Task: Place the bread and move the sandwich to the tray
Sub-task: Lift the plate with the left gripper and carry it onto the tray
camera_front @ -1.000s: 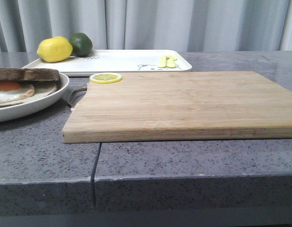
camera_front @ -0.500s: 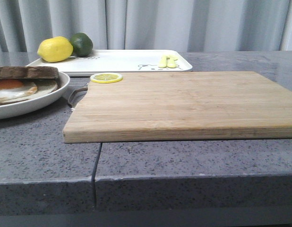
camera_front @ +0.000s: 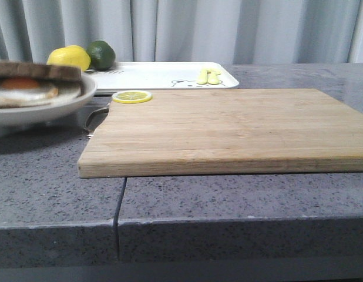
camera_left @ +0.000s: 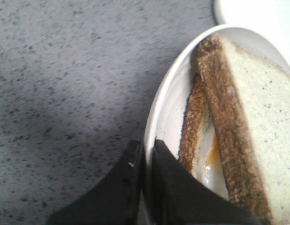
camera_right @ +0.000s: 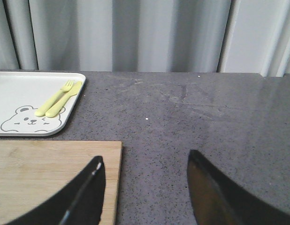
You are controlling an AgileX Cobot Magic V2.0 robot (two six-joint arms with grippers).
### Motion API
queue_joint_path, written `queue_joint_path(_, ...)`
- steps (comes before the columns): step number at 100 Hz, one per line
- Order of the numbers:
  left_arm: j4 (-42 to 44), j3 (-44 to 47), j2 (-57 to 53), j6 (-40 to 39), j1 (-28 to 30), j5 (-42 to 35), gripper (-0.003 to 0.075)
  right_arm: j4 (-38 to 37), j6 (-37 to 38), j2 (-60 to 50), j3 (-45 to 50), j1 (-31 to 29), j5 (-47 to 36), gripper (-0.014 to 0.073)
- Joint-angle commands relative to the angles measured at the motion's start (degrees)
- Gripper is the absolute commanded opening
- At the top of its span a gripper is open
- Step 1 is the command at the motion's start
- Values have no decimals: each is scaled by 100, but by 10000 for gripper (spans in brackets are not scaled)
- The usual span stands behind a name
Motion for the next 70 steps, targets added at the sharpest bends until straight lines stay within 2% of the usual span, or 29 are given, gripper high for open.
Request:
queue_joint_path(1, -585, -178, -342, 121, 16, -290, -19, -58, 4, -7, -149, -35, -434, 405)
queue_joint_path(20, -1333, -267, -426, 631, 16, -233, -19, -52, 4, -7, -149, -35, -434, 405)
queue_joint_path(30, -1431, -537, -292, 771, 16, -52, -19, -46, 6, -7, -149, -35, -429, 405)
queue_joint_path(70, -1452, -2557, 1048, 885, 5, 936, -19, -39, 6, -7, -149, -35, -429, 405)
